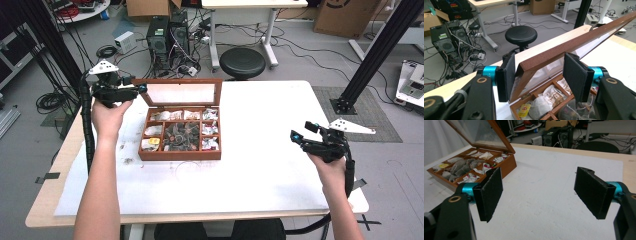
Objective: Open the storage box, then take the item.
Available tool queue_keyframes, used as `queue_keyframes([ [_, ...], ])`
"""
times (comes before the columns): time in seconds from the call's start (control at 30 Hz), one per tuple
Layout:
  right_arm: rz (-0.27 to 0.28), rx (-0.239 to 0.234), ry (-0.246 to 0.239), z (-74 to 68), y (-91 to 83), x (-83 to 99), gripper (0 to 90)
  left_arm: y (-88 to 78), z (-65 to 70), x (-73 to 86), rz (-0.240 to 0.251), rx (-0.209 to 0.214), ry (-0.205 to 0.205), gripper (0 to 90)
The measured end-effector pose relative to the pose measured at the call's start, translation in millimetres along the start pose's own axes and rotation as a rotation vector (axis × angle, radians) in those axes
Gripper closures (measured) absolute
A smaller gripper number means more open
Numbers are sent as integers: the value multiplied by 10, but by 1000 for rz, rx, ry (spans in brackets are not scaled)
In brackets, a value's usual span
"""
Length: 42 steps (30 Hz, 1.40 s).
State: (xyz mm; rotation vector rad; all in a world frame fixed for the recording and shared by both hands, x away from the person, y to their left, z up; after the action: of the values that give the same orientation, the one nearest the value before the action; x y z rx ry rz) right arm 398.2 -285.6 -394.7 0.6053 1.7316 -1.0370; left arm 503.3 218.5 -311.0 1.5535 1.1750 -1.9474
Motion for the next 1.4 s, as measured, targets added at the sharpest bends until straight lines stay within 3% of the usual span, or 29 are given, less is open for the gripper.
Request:
queue_keyframes([
  [1.0, 5, -21, -15, -74, 92, -68, 232, -32, 35, 40, 0, 0, 10, 436],
  [1.4, -17, -59, -12, -149, 124, -66, 256, -45, 55, 47, -12, -2, 14, 434],
])
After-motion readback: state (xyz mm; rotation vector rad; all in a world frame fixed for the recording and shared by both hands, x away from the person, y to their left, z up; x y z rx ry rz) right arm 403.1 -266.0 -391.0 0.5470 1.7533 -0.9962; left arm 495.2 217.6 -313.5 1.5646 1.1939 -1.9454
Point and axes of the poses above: each handheld gripper's, and its own axes: y roughly forward along the jaws, x roughly out of its underside, z roughly to its right, the point moved 9 cm from there along y, roughly forward along the jaws, and after that the axes turned 4 degrees about x, right-handed, at the moved point
